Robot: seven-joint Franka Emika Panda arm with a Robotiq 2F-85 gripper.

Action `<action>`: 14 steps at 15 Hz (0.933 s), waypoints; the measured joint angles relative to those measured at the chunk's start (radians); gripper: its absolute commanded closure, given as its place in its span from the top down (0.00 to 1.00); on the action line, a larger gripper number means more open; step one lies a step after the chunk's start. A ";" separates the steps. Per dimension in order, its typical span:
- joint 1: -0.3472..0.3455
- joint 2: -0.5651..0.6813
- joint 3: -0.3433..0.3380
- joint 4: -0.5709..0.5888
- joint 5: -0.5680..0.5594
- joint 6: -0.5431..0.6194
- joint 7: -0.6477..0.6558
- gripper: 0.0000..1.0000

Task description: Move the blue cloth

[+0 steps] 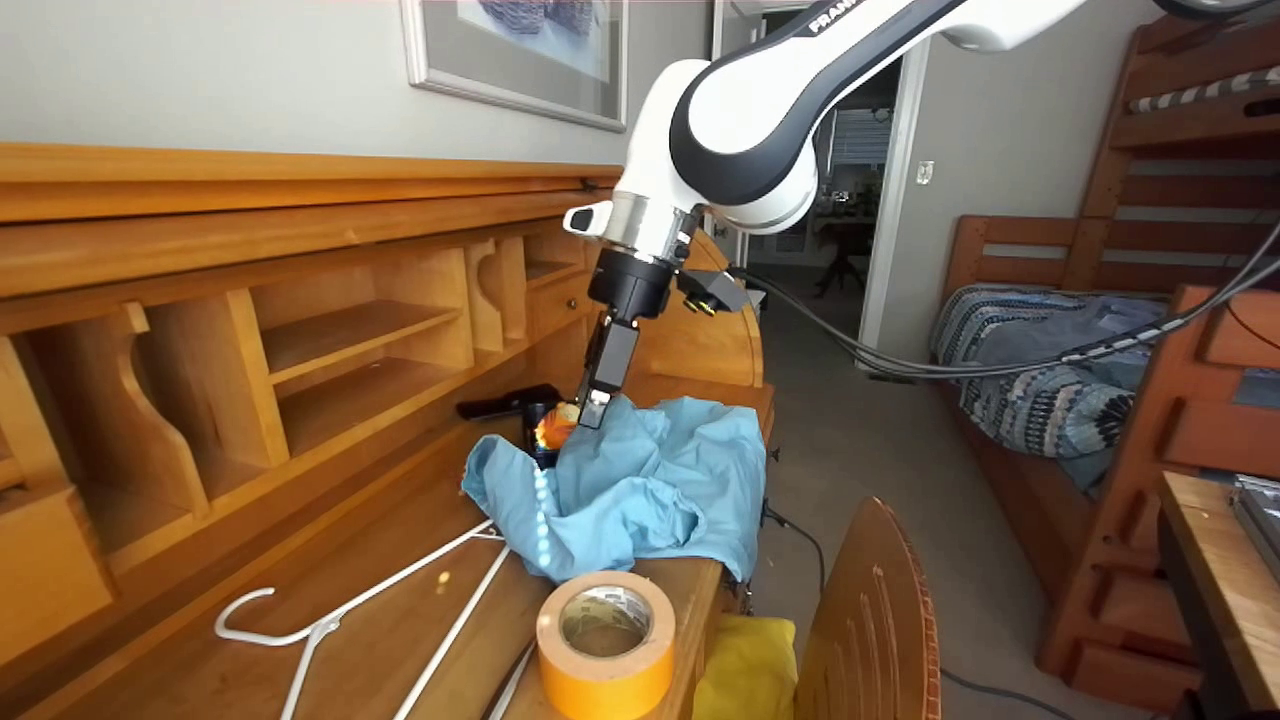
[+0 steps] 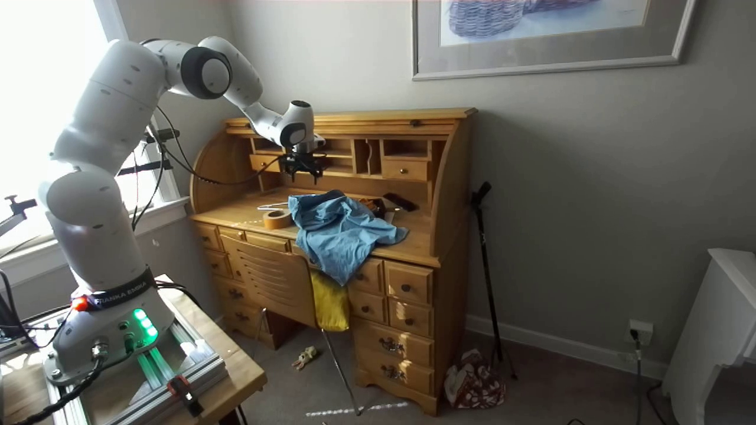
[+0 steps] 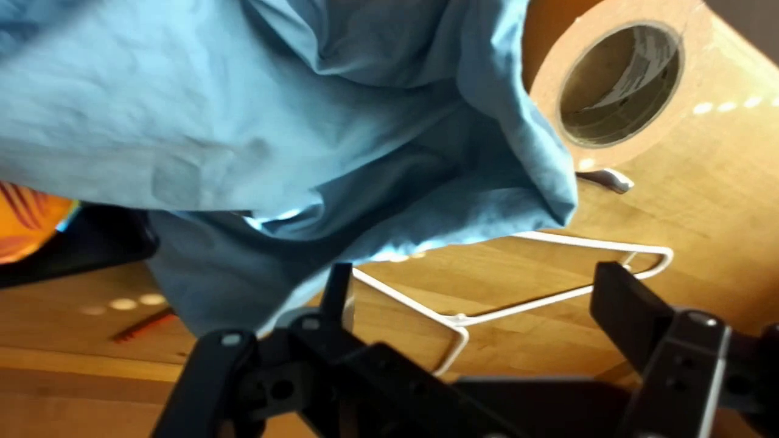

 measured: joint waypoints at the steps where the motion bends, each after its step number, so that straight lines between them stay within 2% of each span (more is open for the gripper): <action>1: 0.004 0.001 -0.023 -0.009 0.000 0.016 0.040 1.00; 6: 0.023 0.019 -0.128 -0.071 -0.001 0.086 0.254 1.00; 12: 0.048 0.027 -0.200 -0.130 0.001 0.172 0.544 1.00; 13: 0.058 0.027 -0.213 -0.138 0.001 0.184 0.598 0.77; 14: 0.069 0.028 -0.226 -0.143 0.002 0.193 0.650 0.72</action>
